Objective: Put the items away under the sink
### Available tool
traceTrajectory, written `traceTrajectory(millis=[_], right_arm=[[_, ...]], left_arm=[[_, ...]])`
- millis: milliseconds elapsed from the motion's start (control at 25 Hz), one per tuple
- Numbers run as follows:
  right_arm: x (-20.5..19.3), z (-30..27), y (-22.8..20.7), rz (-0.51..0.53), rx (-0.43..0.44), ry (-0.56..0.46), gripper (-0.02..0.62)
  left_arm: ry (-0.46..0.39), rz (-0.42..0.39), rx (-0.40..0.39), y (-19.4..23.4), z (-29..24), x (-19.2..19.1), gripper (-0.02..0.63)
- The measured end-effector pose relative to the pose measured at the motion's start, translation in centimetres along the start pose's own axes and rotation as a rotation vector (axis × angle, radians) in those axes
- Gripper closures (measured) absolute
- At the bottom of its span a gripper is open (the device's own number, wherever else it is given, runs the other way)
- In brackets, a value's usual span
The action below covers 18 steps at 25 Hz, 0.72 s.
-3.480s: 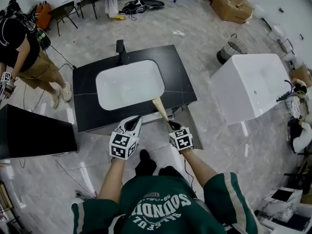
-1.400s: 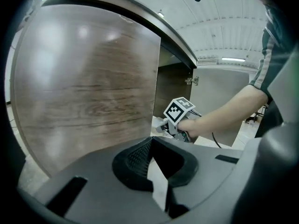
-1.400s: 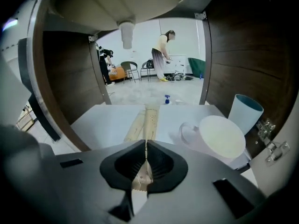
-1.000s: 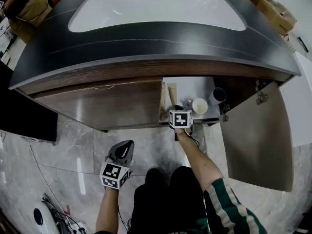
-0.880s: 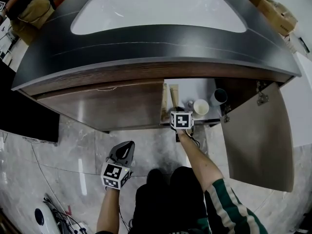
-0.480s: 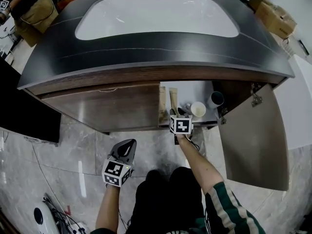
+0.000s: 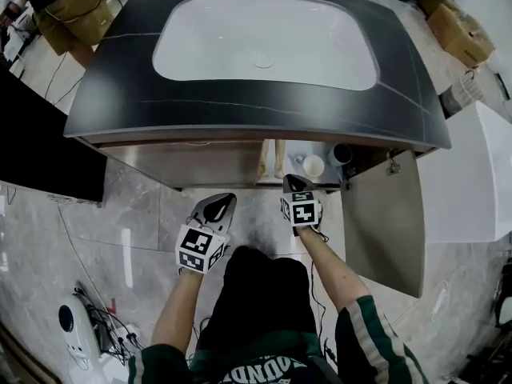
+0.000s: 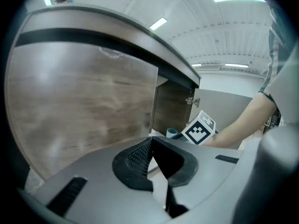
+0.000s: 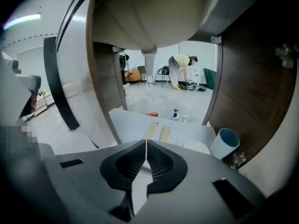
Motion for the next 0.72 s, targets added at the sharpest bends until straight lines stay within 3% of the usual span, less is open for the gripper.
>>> traceTrajectory(millis=[200, 320, 480, 720], right_arm=[[4.5, 10.4, 3.2, 0.035, 0.041, 0.067, 0.551], [8.0, 17.3, 5.8, 0.003, 0.087, 0.074, 0.551], [15.5, 26.3, 9.1, -0.086, 0.133, 0.013, 0.551], [26.3, 36.0, 10.6, -0.179, 0.09, -0.093, 0.551]], left_arm=[[0.042, -0.004, -0.042, -1.2, 3.4, 10.7, 0.595], [0.065, -0.027, -0.073, -1.6, 5.5, 17.3, 0.595], [0.054, -0.01, -0.107, -0.9, 8.0, 26.8, 0.595], [0.015, -0.022, -0.122, 0.0, 10.8, 39.1, 0.595]])
Point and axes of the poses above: the fingertips, and each gripper's own axes: z backward along the fingers, y to its left, x out of its top, the point moved 8 cm from there along z, backward along the fingers, and after that the axes turned 9 degrees about -z, right-handed, at the moved point
